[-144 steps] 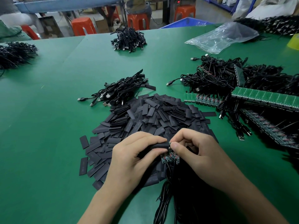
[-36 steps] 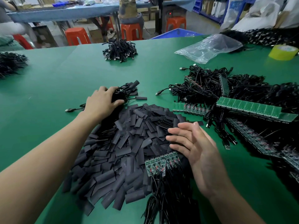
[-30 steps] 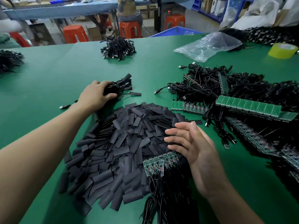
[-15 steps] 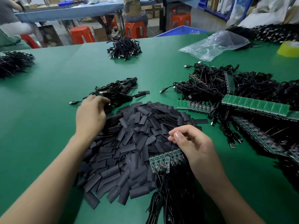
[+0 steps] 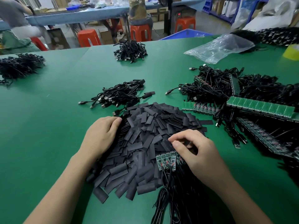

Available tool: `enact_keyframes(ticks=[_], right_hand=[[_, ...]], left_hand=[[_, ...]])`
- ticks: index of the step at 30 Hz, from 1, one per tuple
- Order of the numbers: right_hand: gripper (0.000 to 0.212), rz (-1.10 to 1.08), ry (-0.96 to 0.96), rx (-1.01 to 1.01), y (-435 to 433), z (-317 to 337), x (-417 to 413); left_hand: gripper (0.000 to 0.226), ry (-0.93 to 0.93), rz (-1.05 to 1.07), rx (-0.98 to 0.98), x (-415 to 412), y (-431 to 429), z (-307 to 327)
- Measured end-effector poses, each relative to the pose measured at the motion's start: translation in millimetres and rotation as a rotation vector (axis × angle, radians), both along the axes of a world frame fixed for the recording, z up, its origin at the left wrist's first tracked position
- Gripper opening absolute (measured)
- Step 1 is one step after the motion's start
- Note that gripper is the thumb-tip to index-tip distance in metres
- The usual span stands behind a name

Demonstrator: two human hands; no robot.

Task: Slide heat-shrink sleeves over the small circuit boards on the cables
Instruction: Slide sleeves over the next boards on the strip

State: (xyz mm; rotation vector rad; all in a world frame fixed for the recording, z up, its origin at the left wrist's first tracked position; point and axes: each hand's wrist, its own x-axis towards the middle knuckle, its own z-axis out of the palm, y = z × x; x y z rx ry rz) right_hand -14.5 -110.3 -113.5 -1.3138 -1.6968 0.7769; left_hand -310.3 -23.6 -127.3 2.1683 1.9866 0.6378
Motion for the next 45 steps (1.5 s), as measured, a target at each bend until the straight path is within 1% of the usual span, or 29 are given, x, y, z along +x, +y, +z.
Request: enact_keyframes(ticks=[2, 4, 7, 9, 12, 17, 19, 21, 24, 26, 28, 29, 31, 33, 37, 39, 42, 45], right_hand=[[0.008, 0.033, -0.127, 0.056, 1, 0, 1], [0.013, 0.075, -0.228, 0.083, 1, -1, 1], [0.02, 0.122, -0.321, 0.082, -1, 0, 2], [0.021, 0.143, -0.366, 0.098, -2, -2, 2], [0.02, 0.159, -0.4, 0.112, -2, -2, 2], [0.022, 0.186, -0.392, 0.129, -3, 1, 2], [0.028, 0.197, -0.427, 0.128, -3, 0, 0], [0.029, 0.205, -0.453, 0.117, -3, -1, -1], [0.022, 0.193, -0.439, 0.117, -4, -1, -2], [0.016, 0.175, -0.414, 0.121, -4, 1, -3], [0.01, 0.15, -0.389, 0.125, -4, 2, -3], [0.008, 0.138, -0.37, 0.123, -3, 2, -2], [0.009, 0.123, -0.322, 0.111, -3, 2, -1], [0.011, 0.115, -0.271, 0.101, -3, 3, -1], [0.016, 0.084, -0.178, 0.071, -2, 4, -2], [0.021, 0.059, -0.18, 0.052, -2, 3, -2], [0.02, 0.049, -0.173, 0.026, -2, 2, -1], [0.014, 0.035, -0.149, 0.025, -1, 2, -1]], left_hand=[[0.033, -0.026, 0.009, 0.021, 1, -6, 0], [0.034, -0.042, 0.0, 0.025, 3, -8, -2], [0.035, -0.106, 0.028, 0.026, 4, -6, -5], [0.036, -0.092, 0.037, 0.033, 5, -1, -2], [0.042, -0.013, 0.0, -0.015, 7, 2, -1], [0.047, -0.027, 0.029, -0.031, 5, -6, -7], [0.044, -0.034, 0.021, -0.028, 4, -7, -6], [0.041, -0.07, 0.018, -0.036, 4, -8, -4], [0.039, -0.119, 0.029, -0.038, 8, -13, 4], [0.038, -0.118, 0.02, 0.053, 16, -23, 13], [0.033, -0.164, -0.064, 0.167, 34, -39, 26], [0.03, -0.21, -0.129, 0.174, 46, -49, 32], [0.028, -0.304, -0.252, 0.093, 70, -73, 41], [0.032, -0.346, -0.284, 0.011, 90, -94, 45], [0.058, -0.229, -0.16, 0.044, 101, -115, 48], [0.062, -0.196, -0.176, 0.005, 102, -116, 51], [0.057, -0.089, -0.207, -0.087, 108, -116, 49], [0.039, -0.101, -0.229, -0.155, 112, -117, 41]])
